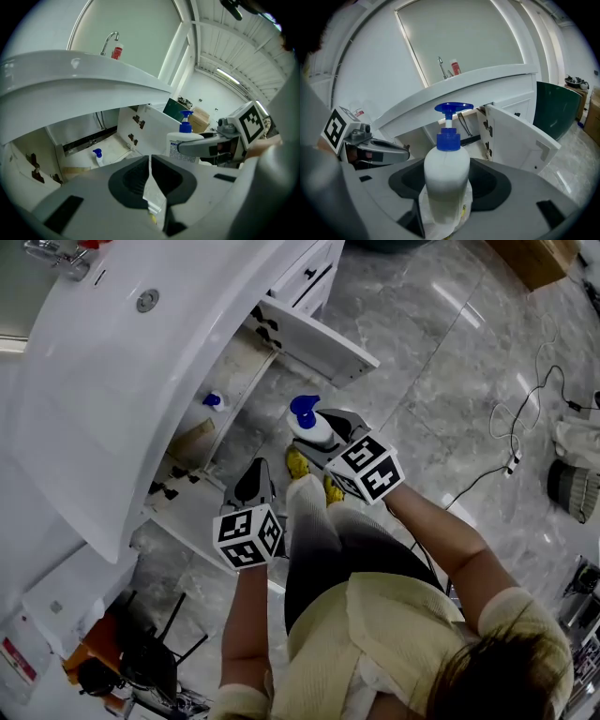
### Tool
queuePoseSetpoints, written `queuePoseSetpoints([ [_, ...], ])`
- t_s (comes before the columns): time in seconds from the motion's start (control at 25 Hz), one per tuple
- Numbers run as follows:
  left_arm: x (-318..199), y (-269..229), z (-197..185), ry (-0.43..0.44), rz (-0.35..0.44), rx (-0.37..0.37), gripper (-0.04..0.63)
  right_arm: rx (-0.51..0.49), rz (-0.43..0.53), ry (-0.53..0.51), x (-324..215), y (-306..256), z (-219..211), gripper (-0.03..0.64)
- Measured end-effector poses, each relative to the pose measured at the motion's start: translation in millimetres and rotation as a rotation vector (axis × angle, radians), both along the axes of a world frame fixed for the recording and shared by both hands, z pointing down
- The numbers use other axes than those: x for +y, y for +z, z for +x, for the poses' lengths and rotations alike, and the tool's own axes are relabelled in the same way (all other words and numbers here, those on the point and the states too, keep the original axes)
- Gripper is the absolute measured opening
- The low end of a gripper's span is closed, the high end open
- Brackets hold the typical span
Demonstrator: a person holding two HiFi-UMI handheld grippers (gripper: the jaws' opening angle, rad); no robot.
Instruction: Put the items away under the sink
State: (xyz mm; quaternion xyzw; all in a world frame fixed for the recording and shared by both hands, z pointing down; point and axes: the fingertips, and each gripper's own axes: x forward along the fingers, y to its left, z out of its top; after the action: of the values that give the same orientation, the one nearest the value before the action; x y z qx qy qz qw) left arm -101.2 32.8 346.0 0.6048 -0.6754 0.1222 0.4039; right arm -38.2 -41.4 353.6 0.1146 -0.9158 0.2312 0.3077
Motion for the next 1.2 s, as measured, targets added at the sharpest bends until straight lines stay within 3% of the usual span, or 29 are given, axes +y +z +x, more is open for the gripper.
queuePoseSetpoints([
  [0.16, -7, 22, -3, 0.018, -0.011, -0.040, 0.052, 0.027, 0.005, -0.015, -8, 27, -8, 0.268],
  [0.88, -37, 121, -20, 0.033, -0.111, -0.027, 0.052, 0.097, -0.045, 0.018, -43, 149, -43, 0.268],
  [1.2, -58, 148, -32, 0.017, -0.112, -0.015, 0.052, 0.089, -0.028, 0.033, -65, 186, -67, 0.268],
])
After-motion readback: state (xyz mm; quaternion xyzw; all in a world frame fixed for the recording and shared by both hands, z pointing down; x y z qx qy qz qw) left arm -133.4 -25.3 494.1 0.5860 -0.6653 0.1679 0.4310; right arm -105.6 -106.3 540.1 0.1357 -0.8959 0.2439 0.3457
